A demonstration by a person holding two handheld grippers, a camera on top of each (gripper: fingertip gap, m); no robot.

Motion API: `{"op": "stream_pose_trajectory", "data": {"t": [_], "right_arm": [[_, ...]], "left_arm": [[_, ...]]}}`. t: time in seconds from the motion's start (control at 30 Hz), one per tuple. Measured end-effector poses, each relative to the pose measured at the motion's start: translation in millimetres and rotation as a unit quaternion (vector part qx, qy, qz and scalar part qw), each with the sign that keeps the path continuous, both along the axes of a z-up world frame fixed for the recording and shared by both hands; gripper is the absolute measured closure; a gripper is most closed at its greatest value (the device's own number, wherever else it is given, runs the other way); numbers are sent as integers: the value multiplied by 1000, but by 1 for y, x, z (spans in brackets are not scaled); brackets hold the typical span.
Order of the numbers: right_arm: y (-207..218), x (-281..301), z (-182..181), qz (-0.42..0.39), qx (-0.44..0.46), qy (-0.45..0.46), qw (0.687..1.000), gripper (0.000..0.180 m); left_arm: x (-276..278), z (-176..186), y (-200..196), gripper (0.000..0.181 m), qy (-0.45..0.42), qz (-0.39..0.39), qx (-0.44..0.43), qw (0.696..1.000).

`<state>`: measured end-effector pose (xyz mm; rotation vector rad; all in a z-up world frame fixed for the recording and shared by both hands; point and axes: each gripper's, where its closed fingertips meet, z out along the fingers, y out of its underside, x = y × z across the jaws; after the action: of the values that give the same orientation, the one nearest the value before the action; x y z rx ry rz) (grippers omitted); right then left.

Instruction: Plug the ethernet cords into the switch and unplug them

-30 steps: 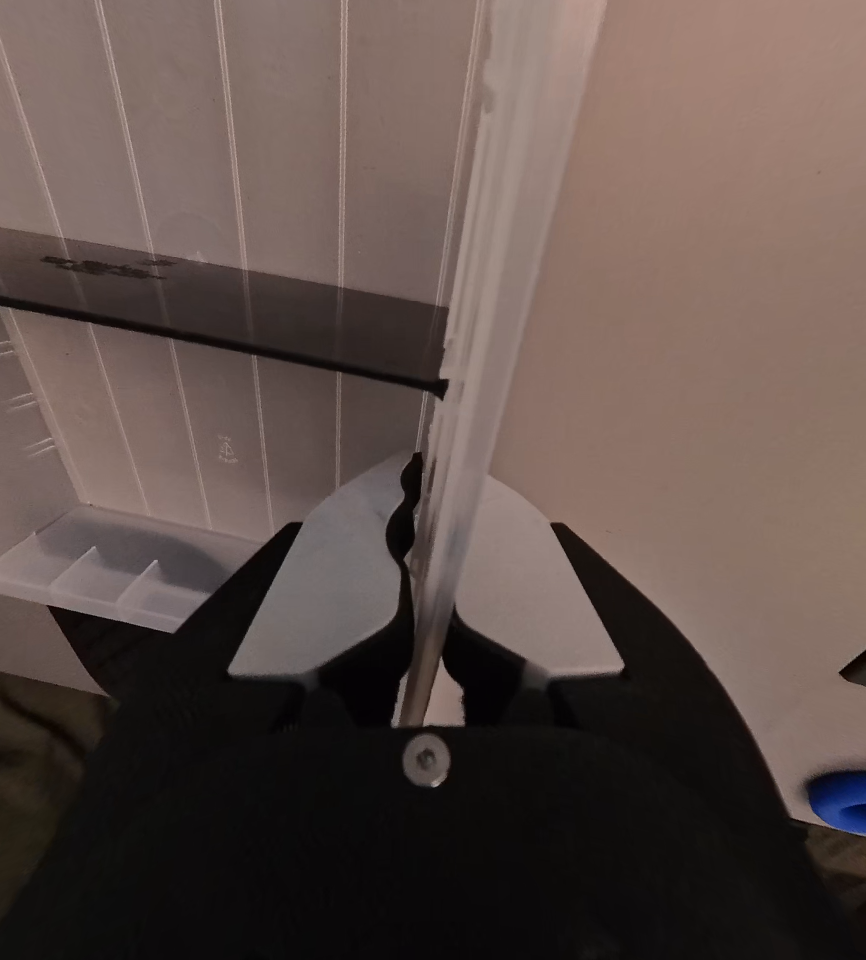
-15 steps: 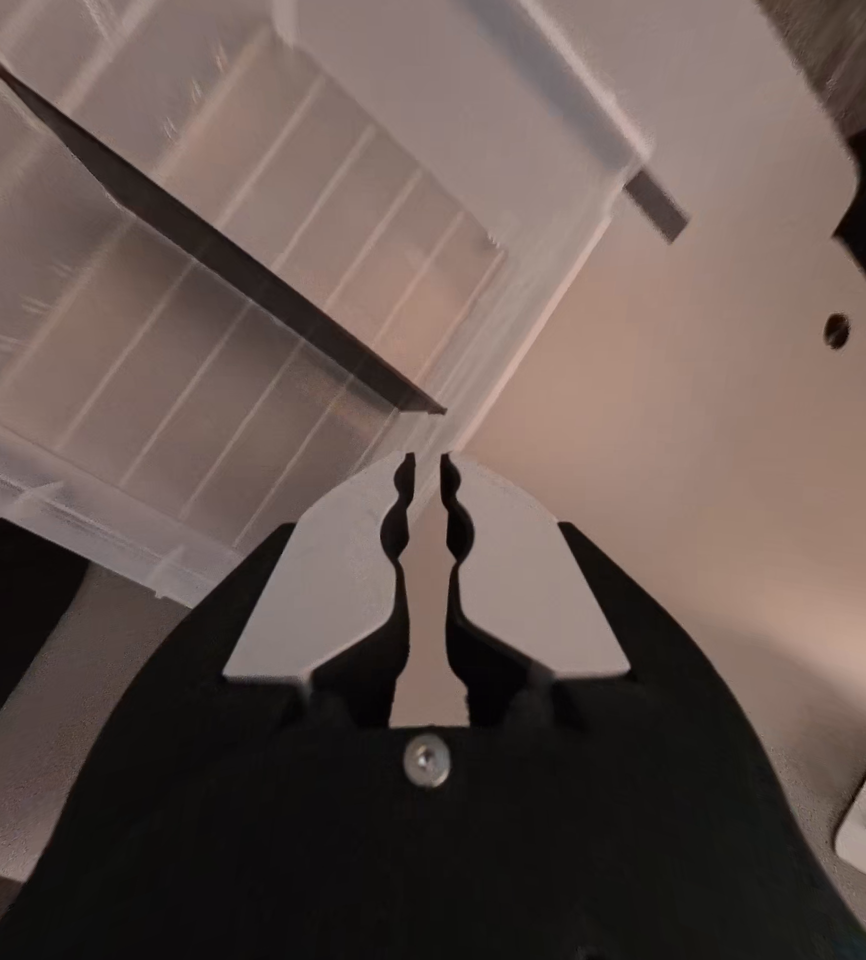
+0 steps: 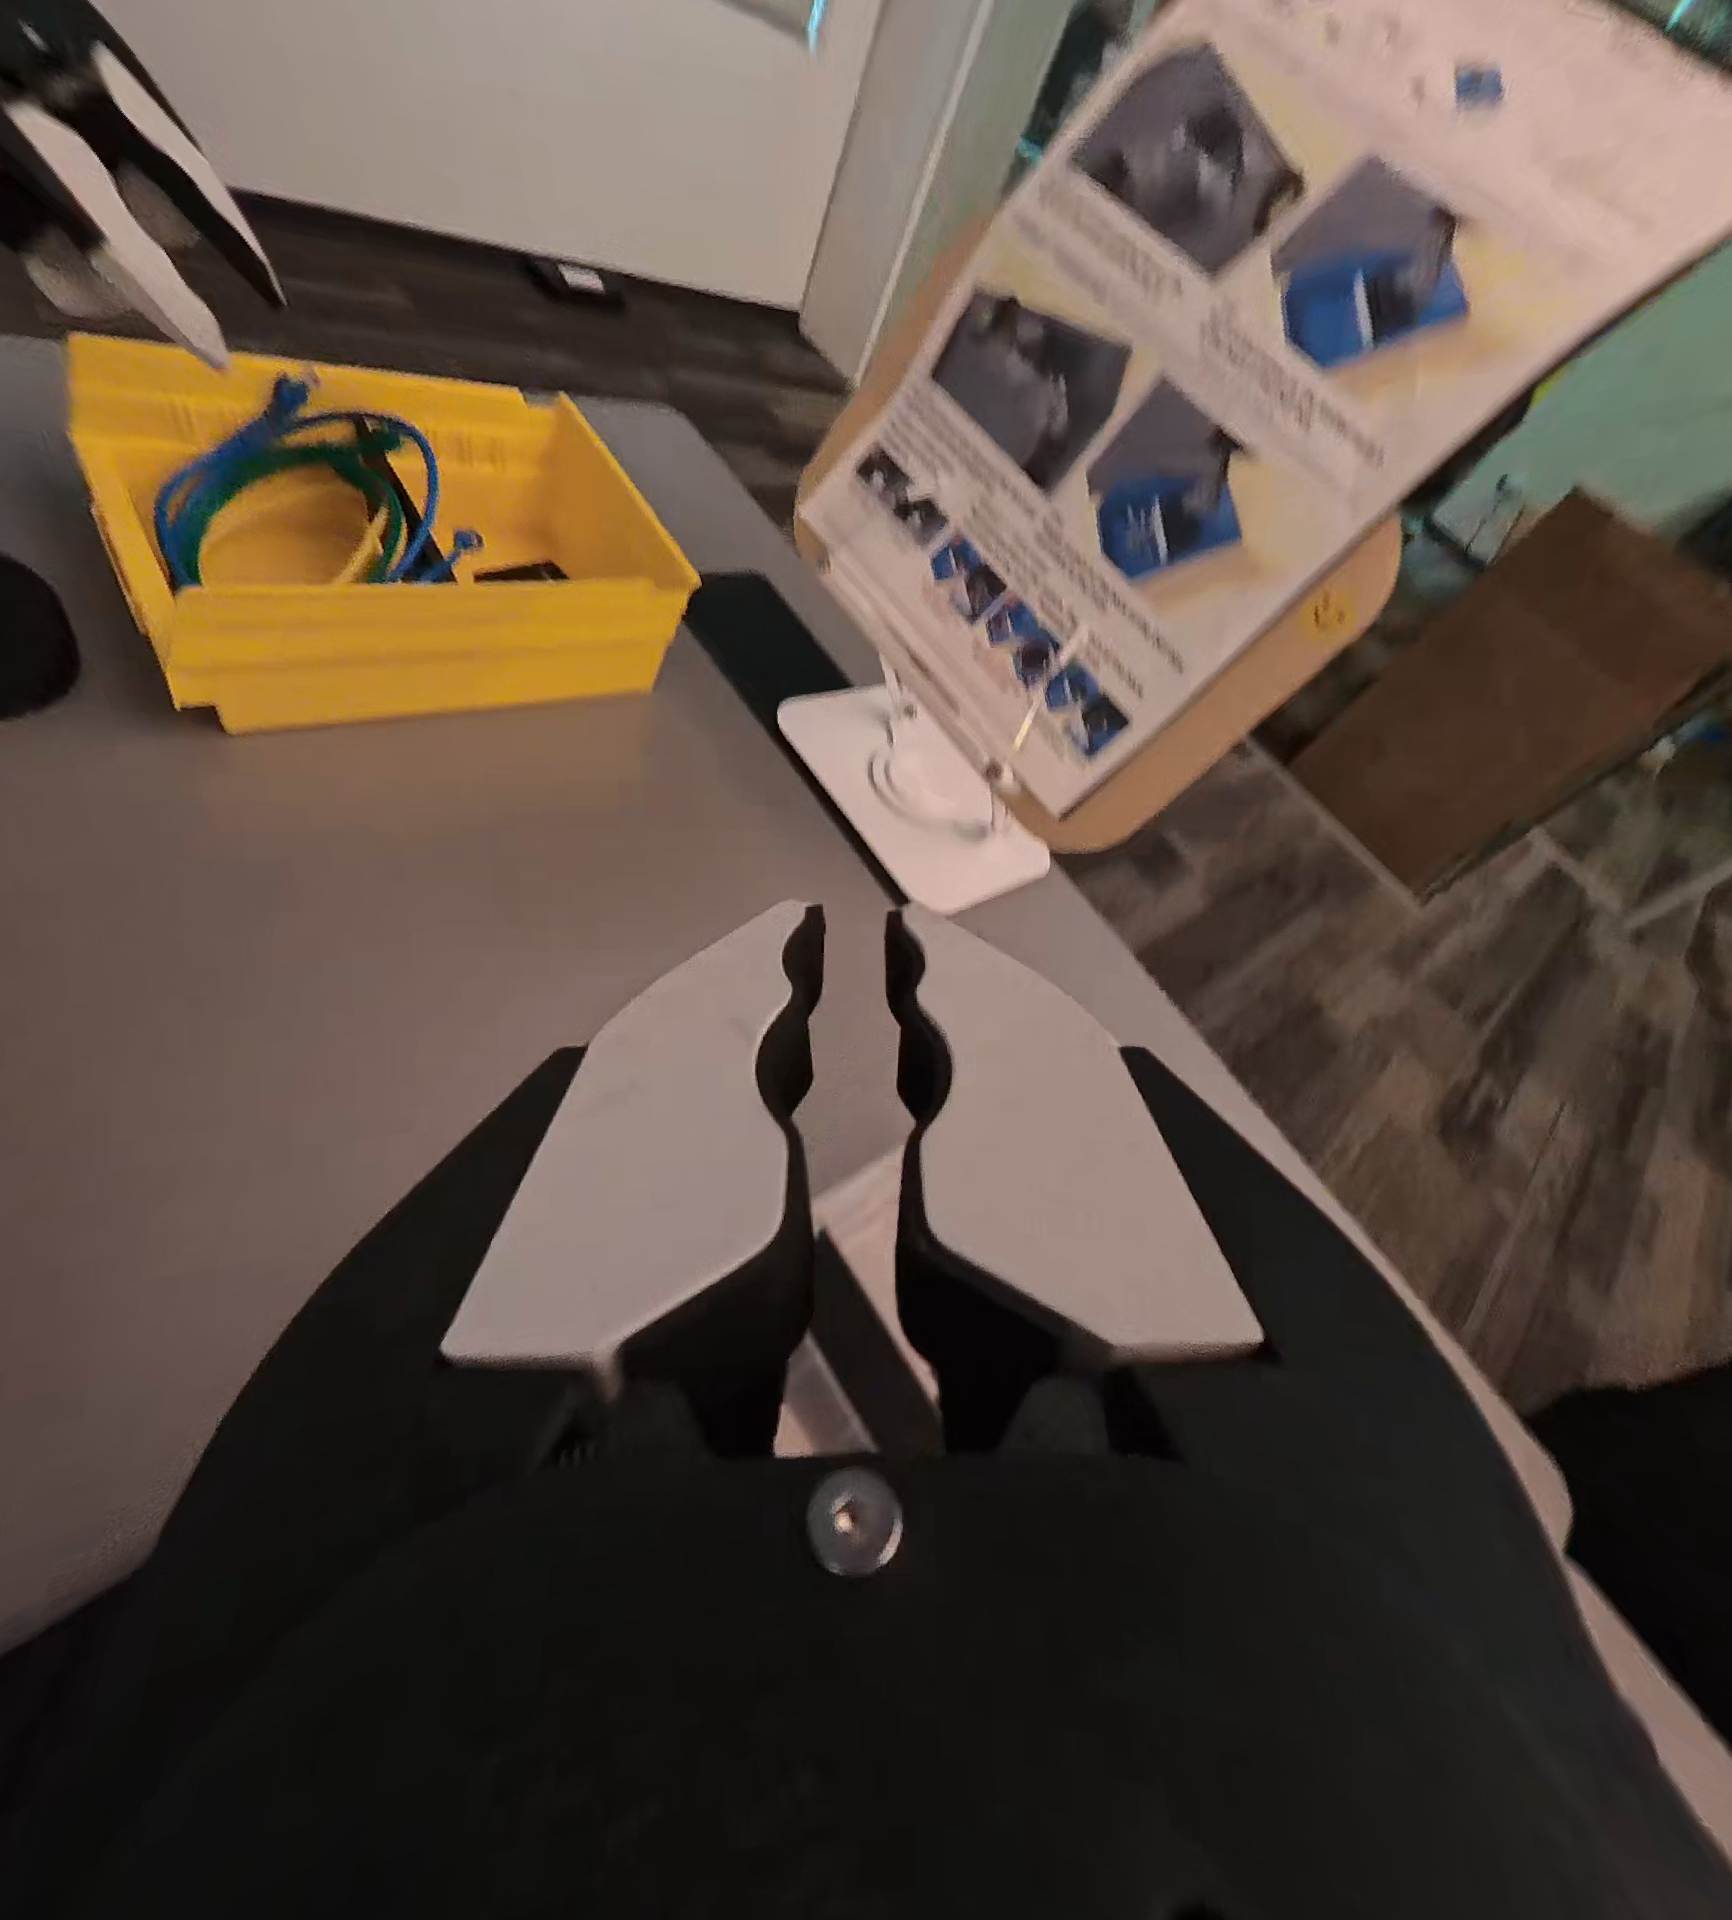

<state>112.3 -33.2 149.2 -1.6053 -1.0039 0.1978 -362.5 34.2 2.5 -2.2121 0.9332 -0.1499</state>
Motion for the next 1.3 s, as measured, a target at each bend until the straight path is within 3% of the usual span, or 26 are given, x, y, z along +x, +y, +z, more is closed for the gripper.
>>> {"op": "stream_pose_trajectory", "data": {"t": [0.23, 0.43, 0.57, 0.7, 0.77, 0.97, 1.3], "right_arm": [[26, -46, -1, 17, 36, -15, 999, 168], [40, -49, -13, 25, 22, 20, 999, 168], [47, -40, -19, 22, 13, 28, 999, 168], [52, -36, -21, 24, -1, 47, 999, 168], [54, -35, -23, 22, -2, 43, 999, 168], [53, -34, -22, 24, 3, 41, 999, 169], [54, -28, -21, 15, -1, 55, 998, 169]], "left_arm": [[-15, -29, 44, 119, 124, -49, -12, 991], [1, -40, 71, 128, 58, -85, -73, 992], [13, -53, 82, 137, 106, -116, -65, 985], [19, -65, 80, 164, 142, -150, -89, 974], [19, -62, 77, 165, 149, -155, -92, 972], [7, -26, 68, 170, 154, -147, -62, 975], [-11, 81, 47, 175, 155, -111, 39, 981]]}}
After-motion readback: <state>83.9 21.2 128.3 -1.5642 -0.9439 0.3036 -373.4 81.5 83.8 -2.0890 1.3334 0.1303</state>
